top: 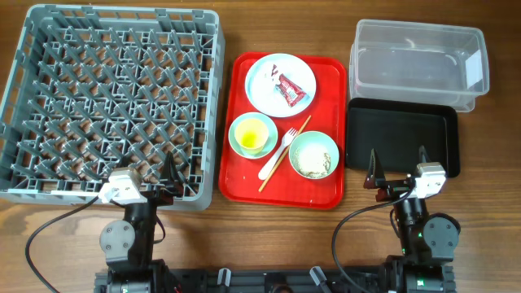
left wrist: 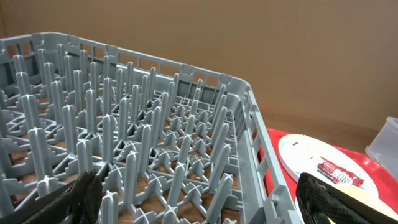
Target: Sort waste into correct bins and load items into the dishwasher rack
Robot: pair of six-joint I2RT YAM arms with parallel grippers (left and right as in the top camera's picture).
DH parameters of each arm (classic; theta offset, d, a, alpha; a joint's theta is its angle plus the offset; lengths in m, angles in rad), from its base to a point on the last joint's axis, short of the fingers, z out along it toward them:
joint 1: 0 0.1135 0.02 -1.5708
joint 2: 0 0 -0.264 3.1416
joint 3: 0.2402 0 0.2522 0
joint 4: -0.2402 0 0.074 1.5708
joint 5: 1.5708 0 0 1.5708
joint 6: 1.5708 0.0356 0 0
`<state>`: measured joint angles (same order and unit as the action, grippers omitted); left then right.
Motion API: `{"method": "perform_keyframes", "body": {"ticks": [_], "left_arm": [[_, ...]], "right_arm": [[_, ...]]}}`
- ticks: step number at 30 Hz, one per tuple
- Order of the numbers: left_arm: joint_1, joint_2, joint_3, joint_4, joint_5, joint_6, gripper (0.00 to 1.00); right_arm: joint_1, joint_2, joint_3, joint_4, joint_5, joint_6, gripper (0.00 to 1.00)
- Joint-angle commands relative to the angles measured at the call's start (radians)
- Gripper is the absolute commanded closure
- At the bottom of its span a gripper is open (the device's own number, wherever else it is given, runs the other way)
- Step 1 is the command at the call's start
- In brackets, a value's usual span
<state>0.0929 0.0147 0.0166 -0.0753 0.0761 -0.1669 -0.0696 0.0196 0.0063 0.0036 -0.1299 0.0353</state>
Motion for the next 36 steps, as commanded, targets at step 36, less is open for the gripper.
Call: {"method": "perform_keyframes", "body": {"ticks": [36], "left_arm": [[0.001, 0.174, 0.177, -0.109, -0.008, -0.053, 0.0]], "right_arm": [[0.004, 0.476, 0.279, -0.04, -0.001, 0.106, 0.0]]}}
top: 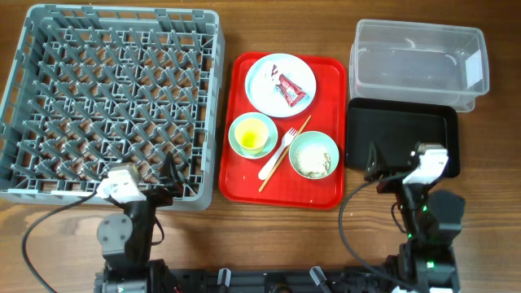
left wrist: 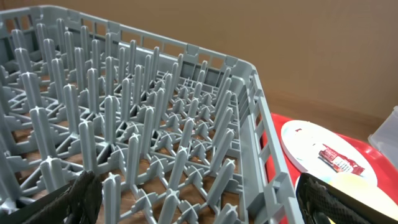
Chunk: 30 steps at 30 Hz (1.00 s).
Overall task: Sort waste into correct bins and load items into the dishwasher rack
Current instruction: 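Reach the right gripper to the plate and grasp the white tissue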
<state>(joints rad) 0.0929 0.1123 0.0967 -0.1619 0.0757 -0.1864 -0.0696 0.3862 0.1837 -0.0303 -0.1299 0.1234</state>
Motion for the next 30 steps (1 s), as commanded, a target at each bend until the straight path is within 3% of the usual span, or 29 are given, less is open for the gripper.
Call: {"method": "perform_keyframes", "body": {"ticks": [1, 7, 13, 17, 22, 30], "left_arm": [[0.001, 0.108, 0.123, -0.032, -0.006, -0.035, 0.0], [0.001, 0.302, 0.285, -0.085, -0.006, -0.035, 0.0], [0.001, 0.525, 0.509, -0.249, 0.005, -0.035, 0.0], [0.001, 0.644, 0.655, -0.403, 0.013, -0.035, 0.0], [0.001, 0.73, 0.772, -0.568, 0.017, -0.035, 0.0], [0.001, 0.732, 0.772, -0.606, 0.018, -0.035, 0.0]], "right_arm": [[0.004, 0.15, 0.131, -0.016, -0.003, 0.018, 0.0], [0.004, 0.375, 0.32, -0.13, -0.043, 0.008, 0.0], [0.004, 0.576, 0.525, -0.315, -0.074, 0.004, 0.0], [0.004, 0.681, 0.663, -0.464, -0.074, -0.106, 0.0], [0.004, 0.709, 0.722, -0.513, -0.081, -0.112, 0.0], [0.004, 0.707, 0.722, -0.518, -0.141, -0.018, 0.0]]}}
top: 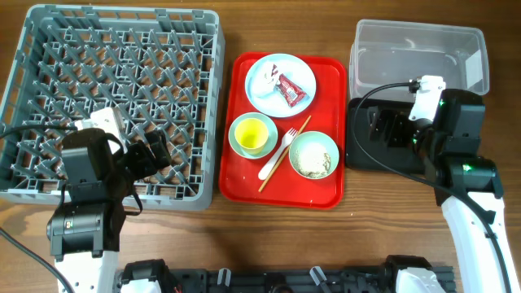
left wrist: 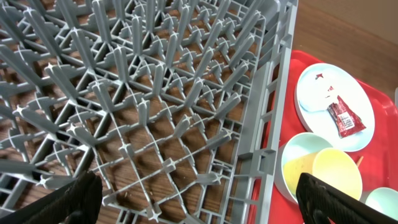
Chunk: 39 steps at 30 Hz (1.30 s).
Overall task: Sort waste into correct bins and load items into the dishwasher rack
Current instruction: 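Reach the right gripper to the plate and grasp the white tissue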
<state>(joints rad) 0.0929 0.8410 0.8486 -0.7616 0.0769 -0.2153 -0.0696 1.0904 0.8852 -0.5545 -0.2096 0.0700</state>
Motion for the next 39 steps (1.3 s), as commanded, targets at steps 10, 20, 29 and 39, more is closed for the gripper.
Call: {"method": "perform_keyframes", "body": {"ticks": [10, 20, 29, 39], "left_arm": [[0.001, 0.003, 0.02, 0.024, 0.087, -0.006, 0.0], [0.001, 0.006, 0.02, 0.024, 0.087, -0.006, 0.0], [0.001, 0.006, 0.02, 0.024, 0.087, -0.006, 0.0], [0.001, 0.006, 0.02, 0.024, 0.087, -0.006, 0.0]], "right_arm": [[0.041, 0.003, 0.024, -0.024, -0.139, 0.038, 0.0], [0.183, 0.068, 0.189, -0.113, -0.125, 0.09, 0.01], [0.286, 0.296, 0.483, -0.259, -0.059, 0.093, 0.03], [0.35, 0.533, 0.747, -0.375, 0.04, 0.086, 0.03]]}}
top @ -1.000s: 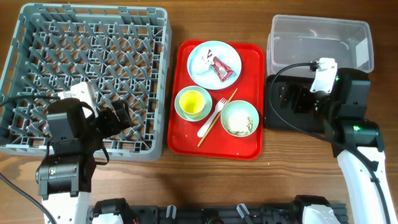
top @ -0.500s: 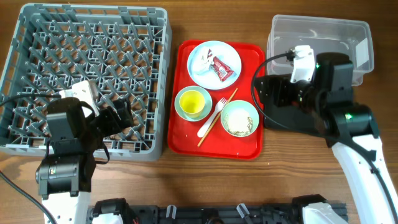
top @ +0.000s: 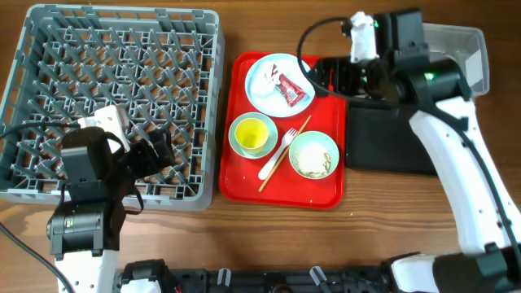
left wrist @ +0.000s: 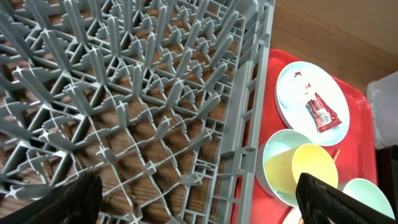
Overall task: Sort waste into correct bins and load items into the dishwasher rack
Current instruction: 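Reach the right gripper to the plate and grasp the white tissue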
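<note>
The grey dishwasher rack (top: 114,98) (left wrist: 124,93) fills the left. On the red tray (top: 330,191) (left wrist: 354,106) a white plate (top: 269,77) (left wrist: 292,87) carries a red sauce packet (top: 291,89) (left wrist: 322,112). Nearer are a yellow cup (top: 254,130) (left wrist: 314,168) in a green bowl (top: 238,140) (left wrist: 277,168), a white fork (top: 277,155), a chopstick (top: 299,130) and a bowl with food remains (top: 313,155) (left wrist: 367,199). My left gripper (top: 155,155) (left wrist: 199,199) hangs open over the rack's front right part. My right gripper (top: 326,77) is open over the tray's right edge, beside the plate.
A black bin tray (top: 391,142) lies right of the red tray. Behind it stands a clear plastic bin (top: 460,61) (left wrist: 385,102), partly covered by my right arm. Bare wooden table runs along the front edge.
My right gripper has moved from over the black tray to the left and back, to the red tray's right edge by the plate. My left gripper has shifted only slightly over the rack.
Both grippers were open and low at the table's front edge, the left by the rack's front wall, the right before the black tray. Later the left was over the rack and the right over the black tray. Now the right is beside the plate.
</note>
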Robot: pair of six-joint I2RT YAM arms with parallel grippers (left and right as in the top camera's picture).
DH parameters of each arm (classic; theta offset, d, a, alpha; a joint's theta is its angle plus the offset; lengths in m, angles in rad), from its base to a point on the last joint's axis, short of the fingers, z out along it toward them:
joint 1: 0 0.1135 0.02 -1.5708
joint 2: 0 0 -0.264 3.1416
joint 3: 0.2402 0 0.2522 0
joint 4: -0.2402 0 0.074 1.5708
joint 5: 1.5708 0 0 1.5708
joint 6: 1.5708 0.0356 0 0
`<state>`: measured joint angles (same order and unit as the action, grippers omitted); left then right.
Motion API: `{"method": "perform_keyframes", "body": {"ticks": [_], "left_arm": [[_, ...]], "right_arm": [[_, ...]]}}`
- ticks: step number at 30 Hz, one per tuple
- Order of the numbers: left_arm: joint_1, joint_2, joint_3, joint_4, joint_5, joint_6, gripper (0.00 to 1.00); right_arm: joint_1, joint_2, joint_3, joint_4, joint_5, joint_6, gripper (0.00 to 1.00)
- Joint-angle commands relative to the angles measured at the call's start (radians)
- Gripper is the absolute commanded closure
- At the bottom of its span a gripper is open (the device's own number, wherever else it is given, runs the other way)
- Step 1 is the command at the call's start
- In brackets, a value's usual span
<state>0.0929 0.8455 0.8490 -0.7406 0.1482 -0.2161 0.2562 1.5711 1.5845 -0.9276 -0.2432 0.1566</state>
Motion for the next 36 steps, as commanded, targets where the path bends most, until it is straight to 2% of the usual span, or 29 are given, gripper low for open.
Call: {"method": "perform_keyframes", "body": {"ticks": [1, 7, 20, 36], "left_arm": [[0.001, 0.002, 0.019, 0.003, 0.015, -0.005, 0.0], [0.001, 0.002, 0.019, 0.003, 0.015, -0.005, 0.0], [0.001, 0.002, 0.019, 0.003, 0.015, -0.005, 0.0], [0.001, 0.002, 0.019, 0.003, 0.015, -0.005, 0.0]], "right_arm": [[0.03, 0.06, 0.048, 0.003, 0.084, 0.0, 0.03], [0.061, 0.098, 0.048, 0.006, 0.144, -0.025, 0.03], [0.068, 0.13, 0.048, 0.038, 0.144, -0.023, 0.03], [0.136, 0.25, 0.094, 0.275, 0.216, -0.032, 0.03]]}}
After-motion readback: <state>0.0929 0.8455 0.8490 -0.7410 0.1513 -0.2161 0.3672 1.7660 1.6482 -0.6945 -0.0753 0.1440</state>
